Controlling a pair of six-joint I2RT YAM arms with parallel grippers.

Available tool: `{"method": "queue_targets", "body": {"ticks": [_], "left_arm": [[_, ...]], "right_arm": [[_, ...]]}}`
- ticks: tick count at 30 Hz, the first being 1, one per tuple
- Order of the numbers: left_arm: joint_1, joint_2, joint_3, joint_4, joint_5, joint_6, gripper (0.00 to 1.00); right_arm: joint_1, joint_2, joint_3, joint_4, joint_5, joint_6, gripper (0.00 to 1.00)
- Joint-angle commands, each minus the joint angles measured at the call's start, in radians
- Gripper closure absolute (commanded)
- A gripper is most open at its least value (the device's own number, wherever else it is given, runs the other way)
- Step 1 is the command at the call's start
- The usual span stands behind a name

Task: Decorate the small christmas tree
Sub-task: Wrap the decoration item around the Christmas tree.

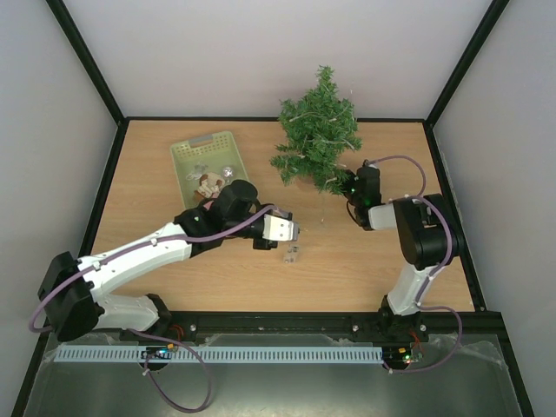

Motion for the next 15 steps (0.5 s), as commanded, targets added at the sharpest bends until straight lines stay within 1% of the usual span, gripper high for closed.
{"method": "queue_targets", "body": {"ticks": [1,6,8,9,12,15], "left_arm": [[-0.03,0.023,0.016,0.087,0.025,-0.024,0.98],[-0.071,0.079,0.051,0.106,0.024,-0.021,0.98],[-0.079,0.1,0.075,0.109,0.031,-0.013,0.98],[-0.083,0.112,0.091,0.103,0.034,-0.006,0.98],[-0.086,0.141,0.131,0.077,0.034,0.015,0.98],[-0.087,0.149,0.131,0.077,0.033,0.022,0.98]], "right_arm": [[-0.008,-0.037,-0.035,-0.005,0.021,-0.015,0.72],[-0.014,-0.068,-0.043,-0.014,0.011,-0.008,0.72],[-0.016,-0.114,-0.049,-0.042,0.026,-0.015,0.72],[-0.016,-0.141,-0.054,-0.064,0.044,-0.019,0.72],[-0.016,-0.242,-0.048,-0.199,0.112,-0.035,0.68],[-0.016,-0.347,-0.041,-0.294,0.129,-0.069,0.67]]}}
